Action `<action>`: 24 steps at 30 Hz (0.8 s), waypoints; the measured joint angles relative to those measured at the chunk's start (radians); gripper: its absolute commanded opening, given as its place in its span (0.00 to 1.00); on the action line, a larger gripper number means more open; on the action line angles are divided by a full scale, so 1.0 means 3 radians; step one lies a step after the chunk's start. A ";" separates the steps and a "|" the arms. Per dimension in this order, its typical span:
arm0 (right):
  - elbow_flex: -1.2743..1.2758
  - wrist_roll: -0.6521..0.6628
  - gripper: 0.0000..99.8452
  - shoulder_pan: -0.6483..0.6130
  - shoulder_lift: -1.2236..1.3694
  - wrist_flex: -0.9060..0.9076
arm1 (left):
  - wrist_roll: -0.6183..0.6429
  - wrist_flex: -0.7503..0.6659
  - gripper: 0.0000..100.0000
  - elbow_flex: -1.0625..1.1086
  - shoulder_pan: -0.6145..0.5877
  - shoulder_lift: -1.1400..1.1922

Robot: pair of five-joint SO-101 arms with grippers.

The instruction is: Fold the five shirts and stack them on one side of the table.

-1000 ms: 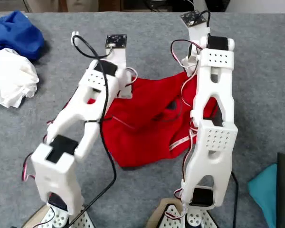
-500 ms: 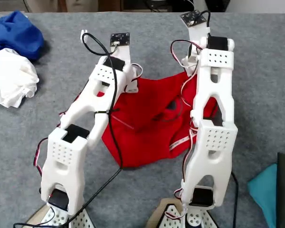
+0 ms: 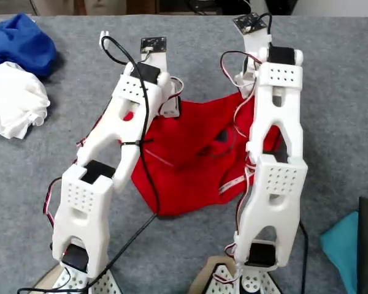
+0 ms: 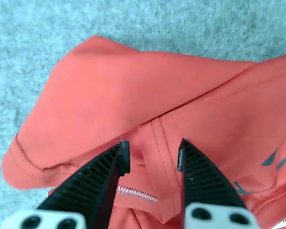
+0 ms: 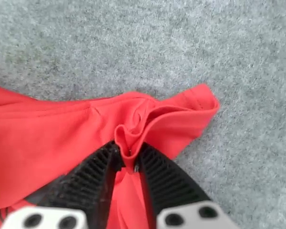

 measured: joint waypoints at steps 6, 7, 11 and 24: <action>0.0000 0.0000 0.00 0.0000 0.0015 0.0000 | 0.0000 -0.0143 0.17 0.0061 0.0000 0.0251; 0.0000 0.0000 0.00 0.0000 0.0015 0.0000 | 0.0000 -0.0143 0.17 0.0061 0.0000 0.0286; 0.0000 0.0000 0.00 0.0000 0.0015 0.0000 | 0.0000 -0.0143 0.17 0.0061 0.0000 0.0332; 0.0000 0.0000 0.00 0.0000 0.0015 -0.0031 | 0.0000 -0.0266 0.12 0.0061 0.0000 0.0338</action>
